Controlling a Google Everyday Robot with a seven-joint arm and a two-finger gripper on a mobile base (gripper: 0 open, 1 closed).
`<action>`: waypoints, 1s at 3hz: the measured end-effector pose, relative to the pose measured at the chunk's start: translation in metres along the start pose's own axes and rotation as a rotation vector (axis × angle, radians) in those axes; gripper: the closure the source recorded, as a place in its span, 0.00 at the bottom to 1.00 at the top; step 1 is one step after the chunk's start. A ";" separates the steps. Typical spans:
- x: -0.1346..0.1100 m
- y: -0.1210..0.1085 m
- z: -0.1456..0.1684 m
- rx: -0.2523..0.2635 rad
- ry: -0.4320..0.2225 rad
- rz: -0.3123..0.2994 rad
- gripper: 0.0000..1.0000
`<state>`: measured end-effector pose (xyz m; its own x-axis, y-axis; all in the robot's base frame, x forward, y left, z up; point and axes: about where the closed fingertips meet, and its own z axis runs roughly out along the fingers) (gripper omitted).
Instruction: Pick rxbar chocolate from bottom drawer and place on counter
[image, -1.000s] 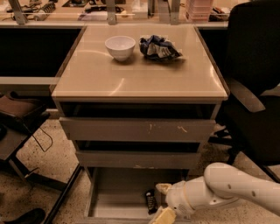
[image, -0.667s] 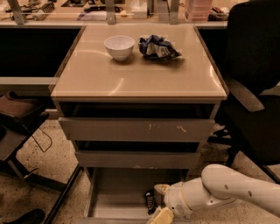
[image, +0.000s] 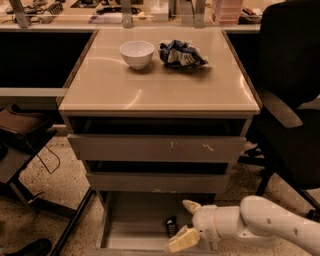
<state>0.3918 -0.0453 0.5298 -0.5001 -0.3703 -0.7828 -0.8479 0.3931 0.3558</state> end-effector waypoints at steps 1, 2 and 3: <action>0.018 -0.066 -0.028 0.203 -0.187 0.029 0.00; 0.036 -0.112 -0.066 0.377 -0.278 0.073 0.00; 0.036 -0.112 -0.066 0.378 -0.278 0.073 0.00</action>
Offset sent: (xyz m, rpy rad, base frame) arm 0.0896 -0.1781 -0.0381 0.0538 -0.2661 -0.6335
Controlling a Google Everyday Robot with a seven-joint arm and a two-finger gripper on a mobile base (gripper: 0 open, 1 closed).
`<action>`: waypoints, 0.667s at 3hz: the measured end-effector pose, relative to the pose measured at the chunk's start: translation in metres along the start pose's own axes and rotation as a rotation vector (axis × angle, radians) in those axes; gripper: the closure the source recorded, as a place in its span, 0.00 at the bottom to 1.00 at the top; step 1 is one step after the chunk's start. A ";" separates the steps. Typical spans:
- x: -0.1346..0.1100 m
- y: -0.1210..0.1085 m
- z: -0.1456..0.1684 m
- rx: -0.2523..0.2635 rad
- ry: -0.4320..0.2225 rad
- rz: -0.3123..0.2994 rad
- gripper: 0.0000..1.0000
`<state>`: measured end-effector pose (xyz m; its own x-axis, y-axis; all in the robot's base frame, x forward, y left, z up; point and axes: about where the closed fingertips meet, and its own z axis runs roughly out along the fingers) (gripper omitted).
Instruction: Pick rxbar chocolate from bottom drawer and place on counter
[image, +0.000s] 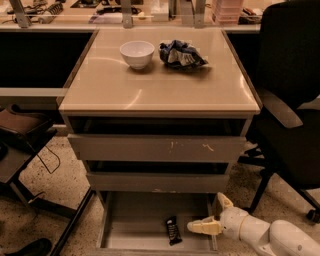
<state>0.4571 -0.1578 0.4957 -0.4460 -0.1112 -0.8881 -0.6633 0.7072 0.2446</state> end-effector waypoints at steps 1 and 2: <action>0.018 -0.005 0.007 0.020 -0.016 0.016 0.00; 0.060 -0.001 0.050 0.047 -0.025 -0.031 0.00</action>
Offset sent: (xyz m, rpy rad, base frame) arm 0.0403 0.0137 -0.1983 -0.1979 -0.0759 -0.3040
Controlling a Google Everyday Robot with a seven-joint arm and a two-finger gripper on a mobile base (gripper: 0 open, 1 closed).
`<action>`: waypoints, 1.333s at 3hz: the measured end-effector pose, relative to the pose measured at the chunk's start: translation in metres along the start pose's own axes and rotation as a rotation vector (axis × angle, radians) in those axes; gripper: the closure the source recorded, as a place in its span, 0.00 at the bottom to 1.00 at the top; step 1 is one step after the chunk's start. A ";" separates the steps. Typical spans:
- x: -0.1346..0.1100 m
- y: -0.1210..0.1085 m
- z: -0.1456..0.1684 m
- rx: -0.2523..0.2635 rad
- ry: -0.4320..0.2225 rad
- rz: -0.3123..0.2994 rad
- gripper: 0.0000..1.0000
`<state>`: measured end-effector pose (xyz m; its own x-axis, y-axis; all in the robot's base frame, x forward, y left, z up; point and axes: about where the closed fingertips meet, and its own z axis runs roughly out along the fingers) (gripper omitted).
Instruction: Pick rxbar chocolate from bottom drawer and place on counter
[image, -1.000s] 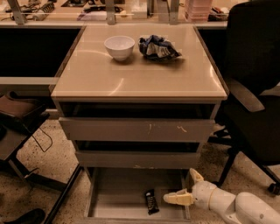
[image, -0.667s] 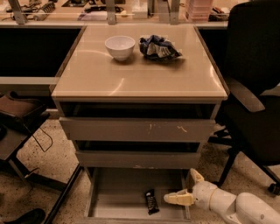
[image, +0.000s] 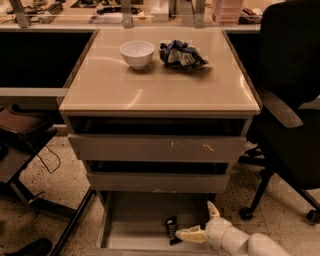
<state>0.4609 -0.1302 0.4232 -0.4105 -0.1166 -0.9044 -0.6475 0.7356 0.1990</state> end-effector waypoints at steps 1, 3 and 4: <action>0.055 -0.006 0.058 0.067 0.040 -0.071 0.00; 0.122 0.043 0.136 0.029 0.300 -0.443 0.00; 0.122 0.052 0.157 0.029 0.327 -0.505 0.00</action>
Offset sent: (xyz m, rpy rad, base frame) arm 0.1151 -0.0084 -0.1984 -0.9251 -0.0451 -0.3886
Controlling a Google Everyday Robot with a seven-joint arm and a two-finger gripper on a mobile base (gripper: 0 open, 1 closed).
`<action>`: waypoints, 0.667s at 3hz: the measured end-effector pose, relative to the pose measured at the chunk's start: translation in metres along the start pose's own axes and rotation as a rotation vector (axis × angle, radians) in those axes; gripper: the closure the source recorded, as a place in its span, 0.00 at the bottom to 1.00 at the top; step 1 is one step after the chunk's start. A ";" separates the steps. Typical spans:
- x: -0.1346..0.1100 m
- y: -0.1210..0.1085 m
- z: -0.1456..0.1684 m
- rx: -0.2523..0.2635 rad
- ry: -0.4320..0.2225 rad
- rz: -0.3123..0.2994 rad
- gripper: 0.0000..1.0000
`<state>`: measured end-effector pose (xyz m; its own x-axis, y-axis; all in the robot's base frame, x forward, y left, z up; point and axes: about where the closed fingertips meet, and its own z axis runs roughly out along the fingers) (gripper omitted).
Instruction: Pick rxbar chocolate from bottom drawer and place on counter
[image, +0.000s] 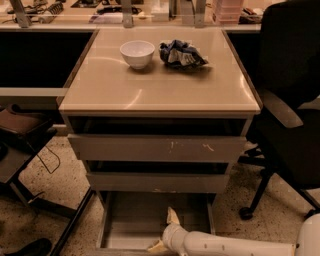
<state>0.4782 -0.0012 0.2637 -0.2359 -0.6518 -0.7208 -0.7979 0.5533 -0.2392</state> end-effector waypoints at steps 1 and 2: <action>0.005 -0.011 -0.001 0.007 0.007 0.027 0.00; 0.018 -0.056 -0.004 0.050 0.019 0.121 0.00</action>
Offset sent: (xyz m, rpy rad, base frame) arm 0.0861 -0.0940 0.0090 0.0836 0.0680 -0.2558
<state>0.5164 -0.0455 0.2668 -0.3394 -0.5882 -0.7340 -0.7345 0.6532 -0.1839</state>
